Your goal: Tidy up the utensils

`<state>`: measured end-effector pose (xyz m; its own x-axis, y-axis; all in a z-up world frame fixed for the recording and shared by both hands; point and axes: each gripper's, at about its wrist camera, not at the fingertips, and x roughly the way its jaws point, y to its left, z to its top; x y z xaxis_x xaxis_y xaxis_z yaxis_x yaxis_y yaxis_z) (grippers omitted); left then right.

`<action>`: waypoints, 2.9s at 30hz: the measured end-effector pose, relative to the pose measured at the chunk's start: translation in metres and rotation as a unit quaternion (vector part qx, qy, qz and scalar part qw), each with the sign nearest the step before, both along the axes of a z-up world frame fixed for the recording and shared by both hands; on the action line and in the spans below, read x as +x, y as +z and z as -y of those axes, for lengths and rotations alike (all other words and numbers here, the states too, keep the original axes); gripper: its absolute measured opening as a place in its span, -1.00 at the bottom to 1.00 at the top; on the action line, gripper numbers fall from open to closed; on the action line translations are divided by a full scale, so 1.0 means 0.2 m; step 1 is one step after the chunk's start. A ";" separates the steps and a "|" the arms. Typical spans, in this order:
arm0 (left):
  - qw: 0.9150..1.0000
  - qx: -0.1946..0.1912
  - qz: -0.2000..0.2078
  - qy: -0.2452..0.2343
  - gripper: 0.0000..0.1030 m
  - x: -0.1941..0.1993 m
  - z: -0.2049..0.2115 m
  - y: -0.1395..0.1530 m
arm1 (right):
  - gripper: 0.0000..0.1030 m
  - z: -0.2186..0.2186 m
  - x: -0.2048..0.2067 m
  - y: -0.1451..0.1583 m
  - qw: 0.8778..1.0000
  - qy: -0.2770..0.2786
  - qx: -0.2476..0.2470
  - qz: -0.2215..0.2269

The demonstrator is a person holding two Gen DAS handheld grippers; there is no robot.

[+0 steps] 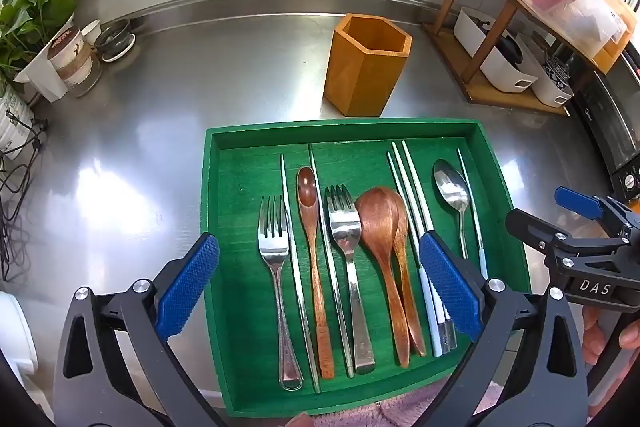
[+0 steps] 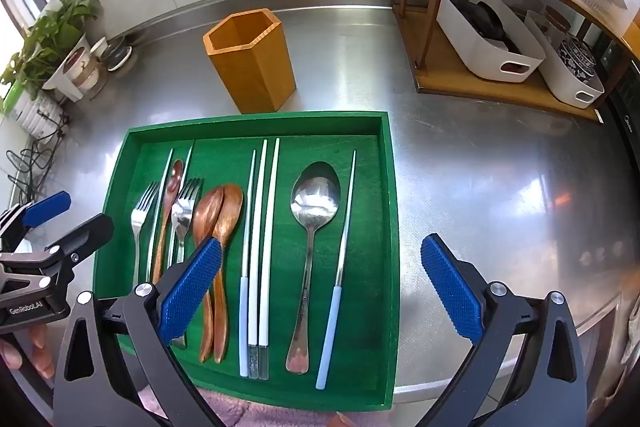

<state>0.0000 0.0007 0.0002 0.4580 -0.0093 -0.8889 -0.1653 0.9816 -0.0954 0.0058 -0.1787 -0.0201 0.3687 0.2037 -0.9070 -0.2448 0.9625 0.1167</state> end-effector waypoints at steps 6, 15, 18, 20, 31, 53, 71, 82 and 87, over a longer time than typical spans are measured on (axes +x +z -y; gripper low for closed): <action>1.000 -0.002 0.002 -0.003 0.84 0.00 -0.01 0.00 | 0.93 0.00 0.01 0.01 1.000 0.000 -0.001 0.002; 1.000 0.006 -0.002 -0.006 0.84 0.01 0.02 0.00 | 0.93 -0.02 0.01 0.01 1.000 0.001 -0.006 0.004; 1.000 0.006 -0.003 -0.007 0.84 0.01 0.03 0.00 | 0.93 -0.01 0.00 0.02 1.000 0.001 -0.005 0.005; 1.000 0.006 -0.002 -0.007 0.84 0.01 0.03 0.01 | 0.93 0.00 0.00 0.02 1.000 0.001 -0.005 0.005; 1.000 0.005 -0.001 -0.004 0.84 0.00 0.02 0.01 | 0.93 -0.01 -0.01 0.01 1.000 0.004 -0.002 0.006; 1.000 0.009 0.000 -0.004 0.84 -0.02 0.02 0.03 | 0.93 -0.01 -0.03 0.02 1.000 0.003 -0.004 0.009; 1.000 0.006 0.001 0.001 0.85 -0.02 0.00 0.03 | 0.93 -0.01 -0.02 0.03 1.000 0.003 -0.008 0.010; 1.000 0.009 0.000 0.002 0.84 -0.02 -0.01 0.02 | 0.93 0.00 -0.02 0.03 1.000 0.003 -0.006 0.010; 1.000 0.021 0.004 0.015 0.83 -0.01 -0.05 0.03 | 0.79 0.03 0.01 0.02 1.000 -0.011 -0.003 0.007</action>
